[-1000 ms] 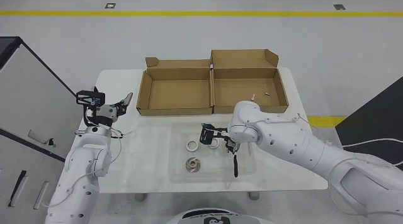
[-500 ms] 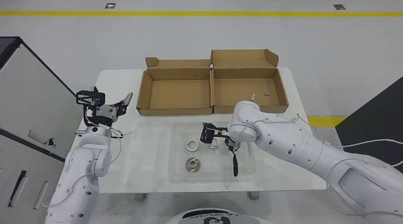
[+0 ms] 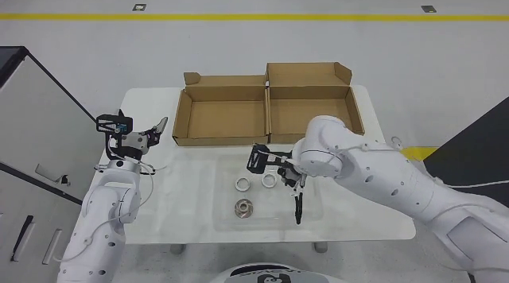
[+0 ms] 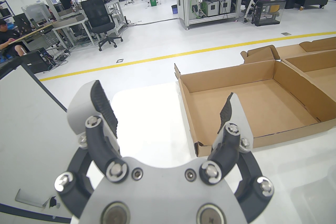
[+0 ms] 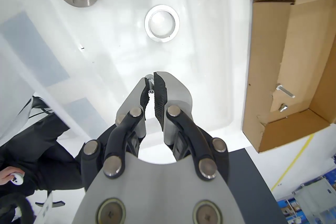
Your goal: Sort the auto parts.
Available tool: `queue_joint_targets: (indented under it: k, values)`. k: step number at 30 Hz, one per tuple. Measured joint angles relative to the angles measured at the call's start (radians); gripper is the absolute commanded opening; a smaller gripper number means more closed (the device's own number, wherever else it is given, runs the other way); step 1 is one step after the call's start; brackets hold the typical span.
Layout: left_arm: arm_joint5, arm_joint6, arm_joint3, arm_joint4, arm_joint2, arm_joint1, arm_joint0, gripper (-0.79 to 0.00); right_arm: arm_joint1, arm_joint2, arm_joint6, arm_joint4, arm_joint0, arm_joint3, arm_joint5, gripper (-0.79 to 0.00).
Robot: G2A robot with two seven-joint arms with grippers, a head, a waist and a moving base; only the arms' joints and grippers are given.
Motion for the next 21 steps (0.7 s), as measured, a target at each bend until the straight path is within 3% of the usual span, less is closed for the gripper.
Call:
queue_joint_targets:
  k: [11,21]
  values:
    - [0.000,0.000,0.000,0.000,0.000,0.000,0.000,0.000,0.176,0.131,0.000,0.254,0.070,-0.234,0.044,-0.785]
    - [0.000,0.000,0.000,0.000,0.000,0.000,0.000,0.000,0.264,0.239,0.000,0.443,0.077,-0.293,0.008,-0.785]
